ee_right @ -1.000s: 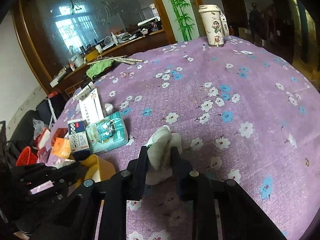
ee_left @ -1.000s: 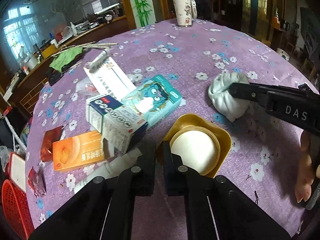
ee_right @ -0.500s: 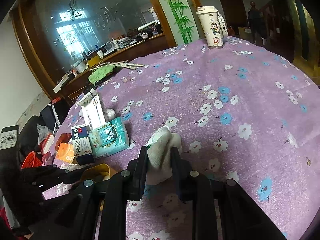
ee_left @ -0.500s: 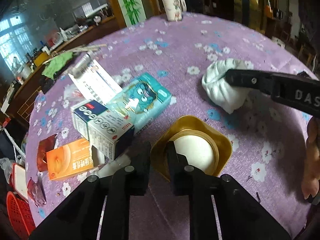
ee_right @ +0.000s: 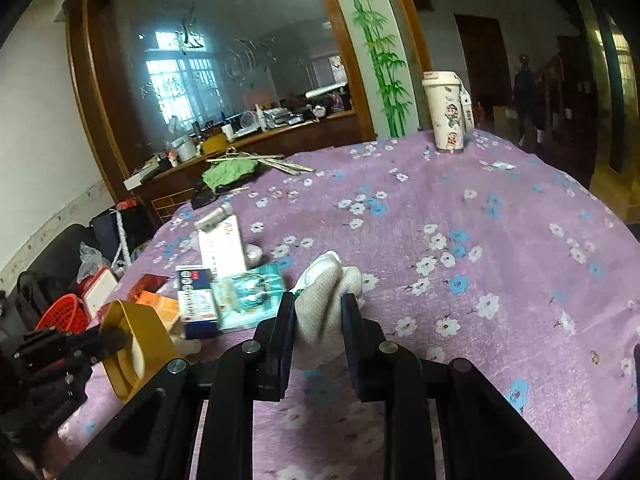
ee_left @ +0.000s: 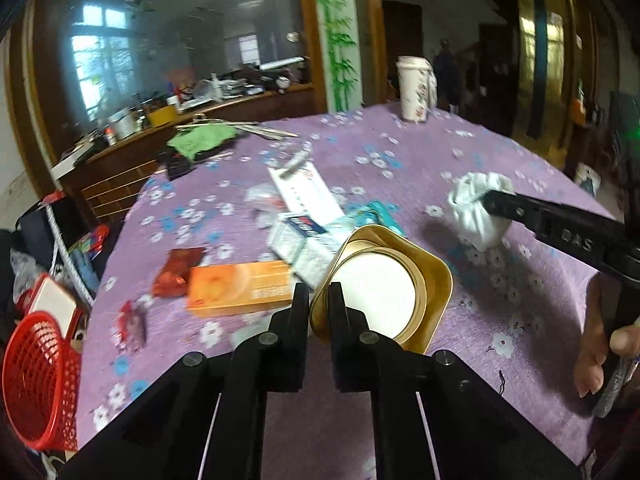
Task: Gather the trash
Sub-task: 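Grasp the white cloth with the right gripper, then lift the gold lid and white cloth and carry them toward the red basket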
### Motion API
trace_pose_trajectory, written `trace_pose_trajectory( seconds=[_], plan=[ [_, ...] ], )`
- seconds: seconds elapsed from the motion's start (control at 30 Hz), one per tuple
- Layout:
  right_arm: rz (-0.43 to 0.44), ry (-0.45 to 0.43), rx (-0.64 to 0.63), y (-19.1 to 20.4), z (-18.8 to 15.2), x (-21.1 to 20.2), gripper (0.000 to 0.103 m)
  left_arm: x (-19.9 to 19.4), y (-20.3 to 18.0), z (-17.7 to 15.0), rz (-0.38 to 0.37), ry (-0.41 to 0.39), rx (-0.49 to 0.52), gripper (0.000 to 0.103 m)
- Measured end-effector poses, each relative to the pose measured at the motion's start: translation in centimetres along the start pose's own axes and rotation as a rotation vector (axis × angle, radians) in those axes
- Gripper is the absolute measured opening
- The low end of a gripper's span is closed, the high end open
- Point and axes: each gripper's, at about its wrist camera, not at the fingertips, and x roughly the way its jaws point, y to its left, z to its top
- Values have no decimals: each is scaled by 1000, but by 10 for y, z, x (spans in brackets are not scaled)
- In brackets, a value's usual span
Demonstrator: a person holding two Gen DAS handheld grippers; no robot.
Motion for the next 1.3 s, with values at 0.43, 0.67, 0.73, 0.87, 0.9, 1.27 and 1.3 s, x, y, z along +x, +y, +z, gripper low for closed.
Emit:
trace_pose_trajectory(
  seconds=[0.43, 0.67, 0.73, 0.87, 0.9, 1.27, 1.3],
  plan=[
    [41, -10, -106, 63, -19, -44, 24, -26, 36, -28, 54, -19, -78, 9],
    [56, 18, -122, 80, -26, -44, 24, -37, 43, -33, 45, -38, -96, 9],
    [57, 16, -129, 85, -27, -46, 24, -38, 46, -35, 42, -39, -99, 9],
    [64, 18, -147, 93, -29, -47, 24, -42, 50, -37, 40, -43, -105, 9],
    [69, 22, -148, 94, -30, -46, 24, -43, 51, -38, 40, -45, -107, 9],
    [82, 24, -156, 101, -30, -47, 24, -48, 60, -39, 51, -48, -120, 9],
    [83, 25, -156, 102, -31, -47, 24, -49, 61, -39, 53, -50, -121, 9]
  ],
)
